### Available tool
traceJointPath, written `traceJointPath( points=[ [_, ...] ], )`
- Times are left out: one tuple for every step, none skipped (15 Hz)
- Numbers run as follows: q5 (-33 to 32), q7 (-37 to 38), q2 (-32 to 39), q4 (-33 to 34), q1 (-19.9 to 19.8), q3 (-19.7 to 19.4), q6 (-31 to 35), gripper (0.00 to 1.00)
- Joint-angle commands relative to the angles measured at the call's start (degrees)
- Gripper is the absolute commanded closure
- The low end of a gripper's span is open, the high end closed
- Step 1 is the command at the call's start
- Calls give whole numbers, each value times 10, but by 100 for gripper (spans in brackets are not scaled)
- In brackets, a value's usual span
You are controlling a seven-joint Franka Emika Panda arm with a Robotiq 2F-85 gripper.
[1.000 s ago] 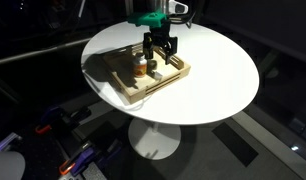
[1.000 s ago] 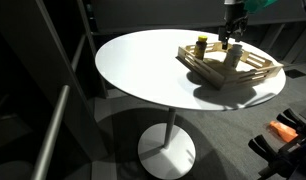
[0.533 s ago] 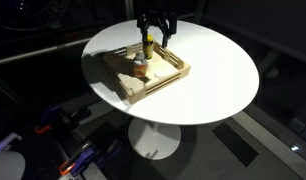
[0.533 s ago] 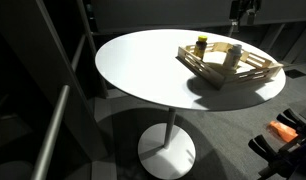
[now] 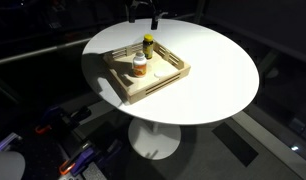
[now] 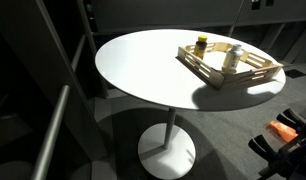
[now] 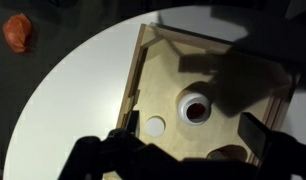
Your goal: Take the lid off the white bottle
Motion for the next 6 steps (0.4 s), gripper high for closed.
traceJointPath(
  points=[
    [7, -12, -41, -24, -3, 8, -14, 0],
    [0, 0, -16, -4, -3, 7, -8, 0],
    [0, 0, -20, -6, -3, 8, -9, 0],
    [0, 0, -19, -6, -3, 9, -9, 0],
    [0, 0, -18, -7, -3, 9, -9, 0],
    [0, 0, -16, -7, -3, 9, -9, 0]
  ],
)
